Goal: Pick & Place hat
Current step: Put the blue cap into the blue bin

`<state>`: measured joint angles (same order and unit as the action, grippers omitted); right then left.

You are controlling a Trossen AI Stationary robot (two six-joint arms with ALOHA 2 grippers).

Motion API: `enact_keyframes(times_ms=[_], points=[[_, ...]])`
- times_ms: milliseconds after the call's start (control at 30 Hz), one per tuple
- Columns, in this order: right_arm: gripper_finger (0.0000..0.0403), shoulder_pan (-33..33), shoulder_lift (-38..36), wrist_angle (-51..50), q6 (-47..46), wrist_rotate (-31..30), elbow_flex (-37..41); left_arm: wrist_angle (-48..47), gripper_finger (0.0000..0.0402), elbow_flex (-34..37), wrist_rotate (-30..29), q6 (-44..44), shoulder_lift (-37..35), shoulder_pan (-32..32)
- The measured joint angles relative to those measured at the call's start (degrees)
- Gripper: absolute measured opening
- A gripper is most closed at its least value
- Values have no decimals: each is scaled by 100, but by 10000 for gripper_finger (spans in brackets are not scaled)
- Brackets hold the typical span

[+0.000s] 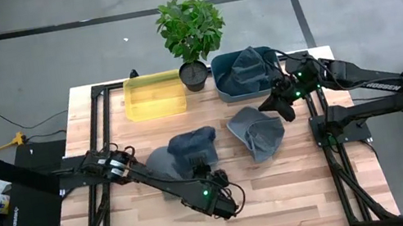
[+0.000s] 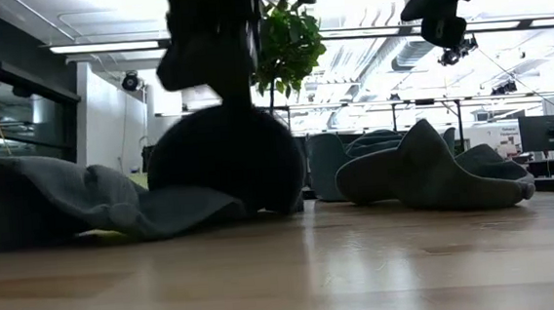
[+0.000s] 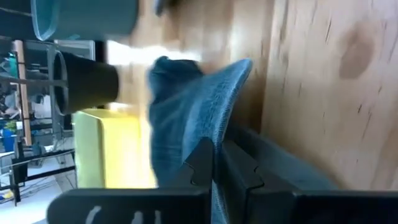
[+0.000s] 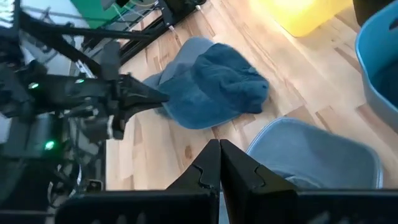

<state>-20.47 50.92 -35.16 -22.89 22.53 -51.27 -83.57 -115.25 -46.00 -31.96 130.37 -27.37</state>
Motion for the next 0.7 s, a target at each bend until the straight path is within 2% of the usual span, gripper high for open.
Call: enact_keyframes(times_ms=[167,267,433,567,700], points=[[0,-4,0,0,-591,-8,0,-493,4,-663,-396,97,11,-2],[0,-4,0,0,-524,23,0,-632,4,-988,-697,388,13,0],[0,-2,0,-20,34,92,0,-638,4,-1375,-1118,1345,22,6],[2,-2,0,-185,977,141,-2,-648,4,-1473,-1517,2365,22,4],[25,0,0,-533,2064,77,-2,-648,4,-1652,-2027,2614,22,6]])
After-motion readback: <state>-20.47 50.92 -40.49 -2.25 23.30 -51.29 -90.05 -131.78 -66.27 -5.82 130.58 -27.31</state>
